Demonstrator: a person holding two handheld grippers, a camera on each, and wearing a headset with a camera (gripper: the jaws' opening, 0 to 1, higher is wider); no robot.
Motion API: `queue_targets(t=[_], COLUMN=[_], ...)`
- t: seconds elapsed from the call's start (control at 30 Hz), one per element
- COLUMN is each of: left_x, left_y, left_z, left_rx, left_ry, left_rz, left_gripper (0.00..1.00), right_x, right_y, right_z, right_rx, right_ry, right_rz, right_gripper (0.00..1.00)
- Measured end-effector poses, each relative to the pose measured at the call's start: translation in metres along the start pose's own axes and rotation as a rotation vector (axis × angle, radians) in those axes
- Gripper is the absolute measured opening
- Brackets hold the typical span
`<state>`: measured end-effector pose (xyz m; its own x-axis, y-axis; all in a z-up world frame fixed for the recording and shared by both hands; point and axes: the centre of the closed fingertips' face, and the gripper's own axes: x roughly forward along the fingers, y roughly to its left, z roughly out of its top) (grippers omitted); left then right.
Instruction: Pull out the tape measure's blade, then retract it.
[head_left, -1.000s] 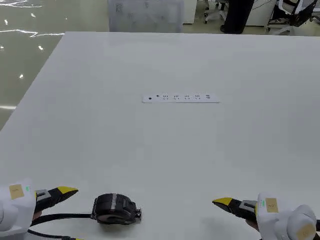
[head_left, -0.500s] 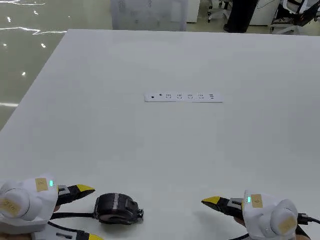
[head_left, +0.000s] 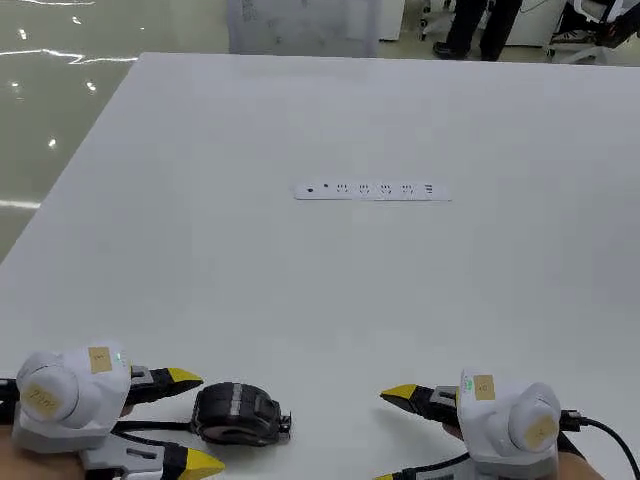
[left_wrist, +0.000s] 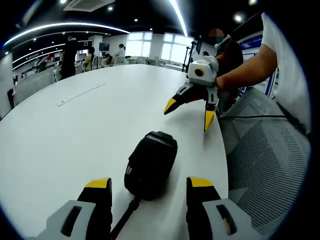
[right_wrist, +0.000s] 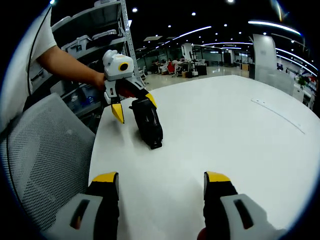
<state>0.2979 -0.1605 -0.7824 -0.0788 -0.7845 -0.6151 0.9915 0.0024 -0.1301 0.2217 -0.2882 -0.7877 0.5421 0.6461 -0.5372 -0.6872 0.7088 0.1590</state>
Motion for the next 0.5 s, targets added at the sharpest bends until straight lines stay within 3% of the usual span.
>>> queue_targets(t=[0.5], left_x=[0.007], left_y=[0.0], left_z=[0.005], left_rx=[0.027], left_ry=[-0.007], left_rz=[-0.025], left_gripper=[0.42], right_x=[0.012], right_y=[0.005], right_z=[0.004], right_rx=[0.008], right_ry=[-0.013], right_rz=[0.013], right_gripper=[0.69])
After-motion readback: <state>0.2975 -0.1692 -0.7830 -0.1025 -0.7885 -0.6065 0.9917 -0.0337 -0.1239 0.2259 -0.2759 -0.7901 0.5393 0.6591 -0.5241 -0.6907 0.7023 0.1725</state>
